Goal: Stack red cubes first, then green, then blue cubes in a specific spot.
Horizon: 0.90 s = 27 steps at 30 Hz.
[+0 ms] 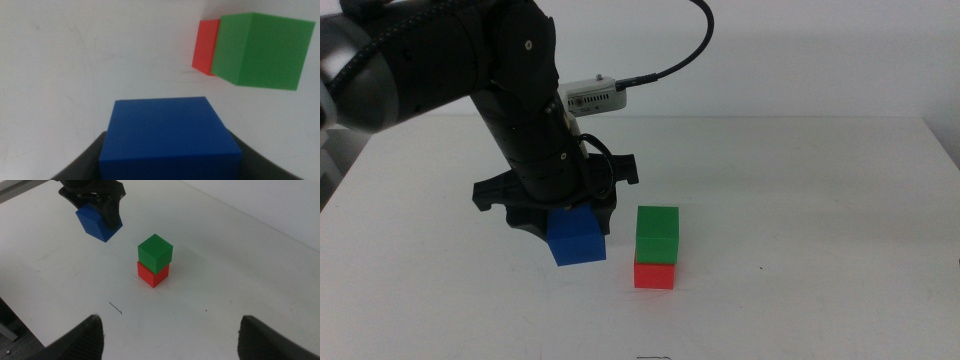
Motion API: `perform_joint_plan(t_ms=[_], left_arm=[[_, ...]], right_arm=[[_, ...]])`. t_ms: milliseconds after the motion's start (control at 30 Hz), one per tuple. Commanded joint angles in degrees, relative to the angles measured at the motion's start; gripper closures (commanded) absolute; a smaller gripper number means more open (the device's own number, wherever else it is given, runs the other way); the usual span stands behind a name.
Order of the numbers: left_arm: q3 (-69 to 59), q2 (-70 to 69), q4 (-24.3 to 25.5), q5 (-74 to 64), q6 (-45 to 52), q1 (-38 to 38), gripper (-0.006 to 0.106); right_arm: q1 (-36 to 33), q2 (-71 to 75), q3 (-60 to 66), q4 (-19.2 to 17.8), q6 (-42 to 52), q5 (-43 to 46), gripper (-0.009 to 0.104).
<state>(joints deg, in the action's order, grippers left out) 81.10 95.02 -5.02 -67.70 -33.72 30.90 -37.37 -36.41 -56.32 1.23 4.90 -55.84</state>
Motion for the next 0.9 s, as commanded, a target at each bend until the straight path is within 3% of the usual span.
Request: perform_joint_plan(t_ms=[0,467,867], left_arm=[[1.65,-2.42,0.22,1.87,-0.89,0.49,0.096],[21.64,11.03,0.38,-7.92,3.21,4.61,0.096],[26.75,15.58,0.44,-7.07,3.66,6.29,0.096]], right_arm=[[0.28,-0.17,-1.37,-0.44,0.77,4.16,0.013],[0.28,-0.17,-1.37,-0.49,0.77,4.16,0.013],[0.28,-0.17,-1.37,-0.49,0.77,4.1,0.013]])
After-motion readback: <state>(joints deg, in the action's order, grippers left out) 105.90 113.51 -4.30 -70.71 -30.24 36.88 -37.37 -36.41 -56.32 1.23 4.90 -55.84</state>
